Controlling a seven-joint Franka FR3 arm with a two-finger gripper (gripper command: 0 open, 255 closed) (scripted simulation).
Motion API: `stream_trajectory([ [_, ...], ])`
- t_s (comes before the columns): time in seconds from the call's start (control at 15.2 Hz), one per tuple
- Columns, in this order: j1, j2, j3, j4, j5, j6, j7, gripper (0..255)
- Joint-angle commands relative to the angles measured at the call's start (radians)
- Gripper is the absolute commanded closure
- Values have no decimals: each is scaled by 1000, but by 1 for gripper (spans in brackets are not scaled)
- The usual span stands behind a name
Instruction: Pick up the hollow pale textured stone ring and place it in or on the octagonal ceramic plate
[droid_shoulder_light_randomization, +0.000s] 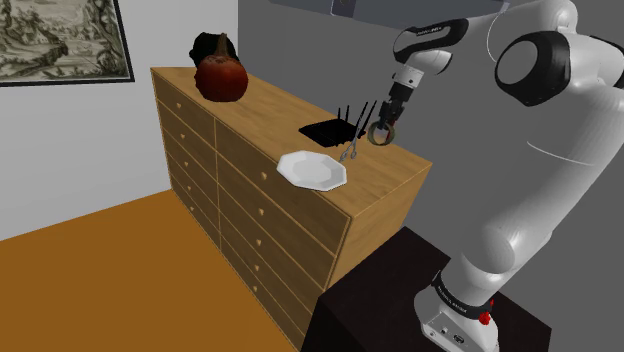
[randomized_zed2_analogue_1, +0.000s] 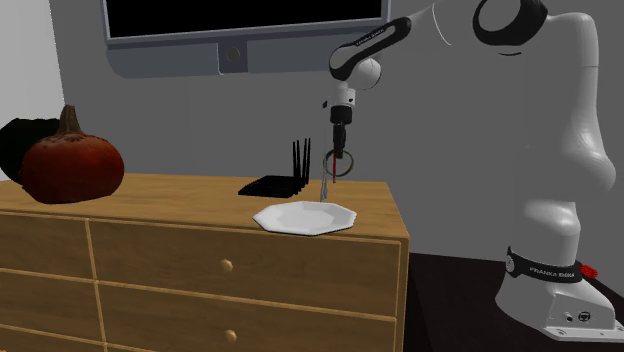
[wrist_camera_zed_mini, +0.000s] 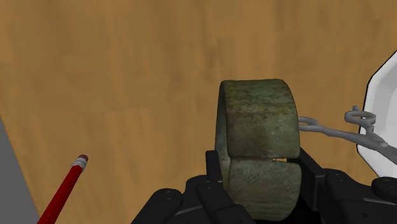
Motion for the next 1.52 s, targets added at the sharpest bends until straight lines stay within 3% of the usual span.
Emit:
stream_trajectory([
  [0.0,0,-4,-1,24,-3,-27,6,255],
  [0.33,-1,-8,-2,74,-7,-80,16,255],
  [0.86,100,-157,96,-77,-42,-27,218,255],
  [1.45,197,-242,224,-153,-38,11,440,255],
])
